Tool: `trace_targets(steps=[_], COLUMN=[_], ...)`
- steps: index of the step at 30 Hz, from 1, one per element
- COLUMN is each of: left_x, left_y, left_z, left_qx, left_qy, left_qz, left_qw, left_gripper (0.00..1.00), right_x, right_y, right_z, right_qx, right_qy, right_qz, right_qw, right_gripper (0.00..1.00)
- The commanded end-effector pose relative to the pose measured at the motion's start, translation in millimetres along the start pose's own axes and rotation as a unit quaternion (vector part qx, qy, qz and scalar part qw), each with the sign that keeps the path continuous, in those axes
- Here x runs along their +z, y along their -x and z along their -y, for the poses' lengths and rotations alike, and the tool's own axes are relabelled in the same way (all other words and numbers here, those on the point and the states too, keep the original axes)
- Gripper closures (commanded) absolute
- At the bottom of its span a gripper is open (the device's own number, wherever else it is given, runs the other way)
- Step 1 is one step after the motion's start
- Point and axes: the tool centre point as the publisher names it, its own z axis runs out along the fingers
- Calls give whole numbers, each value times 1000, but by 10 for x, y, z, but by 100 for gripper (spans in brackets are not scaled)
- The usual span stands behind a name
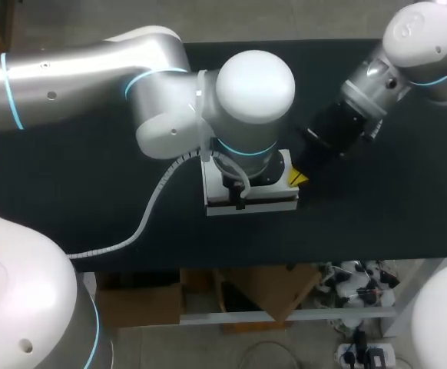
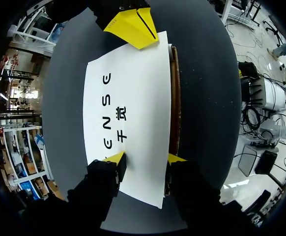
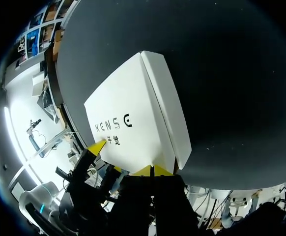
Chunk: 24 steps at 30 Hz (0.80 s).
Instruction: Assemble the packaging by folding the flat box into shape, placing the metal phone stand inside, and closing the box properly
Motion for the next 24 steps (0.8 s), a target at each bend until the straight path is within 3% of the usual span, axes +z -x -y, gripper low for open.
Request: trace_targets(steps=[1, 24], left_x=[-41, -139], left_y=[-51, -37], left_z=[-41, -85], left_qx=[3, 6], left_qy=[-5, -20], left_qz=[5, 5], left_qw=[1000, 1000], left_gripper=[53, 52], right_x=[-2, 18], right_y=[6, 28], right_z=[-12, -22], right_qx=[0, 3], right_qy=[-2, -3], right_qz=[-1, -2], right_qw=[1000, 1000], right_gripper=[100, 100])
